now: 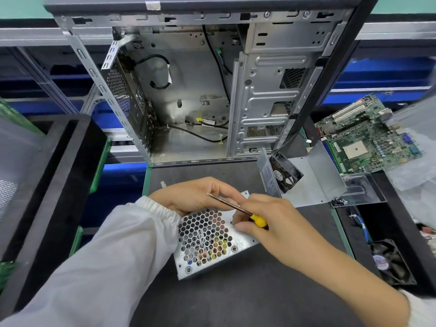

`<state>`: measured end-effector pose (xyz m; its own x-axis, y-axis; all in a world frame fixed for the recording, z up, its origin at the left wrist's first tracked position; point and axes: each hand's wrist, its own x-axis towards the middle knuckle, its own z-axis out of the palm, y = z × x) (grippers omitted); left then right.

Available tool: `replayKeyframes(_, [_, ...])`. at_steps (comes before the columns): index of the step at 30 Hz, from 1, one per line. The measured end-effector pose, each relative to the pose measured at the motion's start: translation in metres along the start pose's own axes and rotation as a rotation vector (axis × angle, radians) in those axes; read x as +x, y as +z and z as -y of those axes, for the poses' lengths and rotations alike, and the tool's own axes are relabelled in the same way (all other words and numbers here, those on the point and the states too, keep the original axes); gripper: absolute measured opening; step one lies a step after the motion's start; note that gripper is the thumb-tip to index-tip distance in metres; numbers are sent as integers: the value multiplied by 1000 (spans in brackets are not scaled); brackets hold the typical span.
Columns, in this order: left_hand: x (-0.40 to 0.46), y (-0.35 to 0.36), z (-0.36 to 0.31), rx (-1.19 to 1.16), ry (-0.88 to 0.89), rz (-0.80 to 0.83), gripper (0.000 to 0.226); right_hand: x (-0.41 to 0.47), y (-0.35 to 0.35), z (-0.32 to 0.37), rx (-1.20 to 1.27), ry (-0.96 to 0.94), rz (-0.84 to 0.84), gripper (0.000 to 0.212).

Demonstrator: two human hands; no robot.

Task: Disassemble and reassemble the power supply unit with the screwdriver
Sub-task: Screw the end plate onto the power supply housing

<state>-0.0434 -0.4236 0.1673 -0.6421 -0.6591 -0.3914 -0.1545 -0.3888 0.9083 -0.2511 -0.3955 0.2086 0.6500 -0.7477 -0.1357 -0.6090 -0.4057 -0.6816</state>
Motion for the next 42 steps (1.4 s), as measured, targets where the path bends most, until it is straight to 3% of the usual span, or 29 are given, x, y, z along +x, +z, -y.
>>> replayKeyframes(2, [-1, 1, -1, -36, -14, 22, 27, -1, 3, 2, -4, -20, 24, 4])
replayKeyframes(6, [-2, 1, -3, -35, 0, 56, 25, 0, 8, 4, -77, -25, 62, 16])
replayKeyframes(17, [-1, -2, -1, -20, 8, 68, 26, 6, 10, 15, -282, -165, 120, 11])
replayKeyframes(21, [0, -2, 0, -73, -7, 61, 24, 10, -5, 10, -53, -109, 18, 6])
replayKeyframes(26, [1, -2, 1, 22, 71, 71, 27, 21, -24, -10, 84, 39, -299, 17])
replayKeyframes(30, [1, -2, 2, 3, 62, 49, 27, 19, -7, -10, -324, -147, -352, 59])
replayKeyframes(32, [1, -2, 3, 1, 48, 26, 25, 18, -3, -11, -417, -237, -388, 68])
replayKeyframes(37, [3, 0, 3, -21, 6, -36, 22, 15, 4, -13, -377, -268, -449, 80])
replayKeyframes(42, [3, -1, 4, -55, -23, -29, 23, 8, 13, -16, -343, -265, -498, 60])
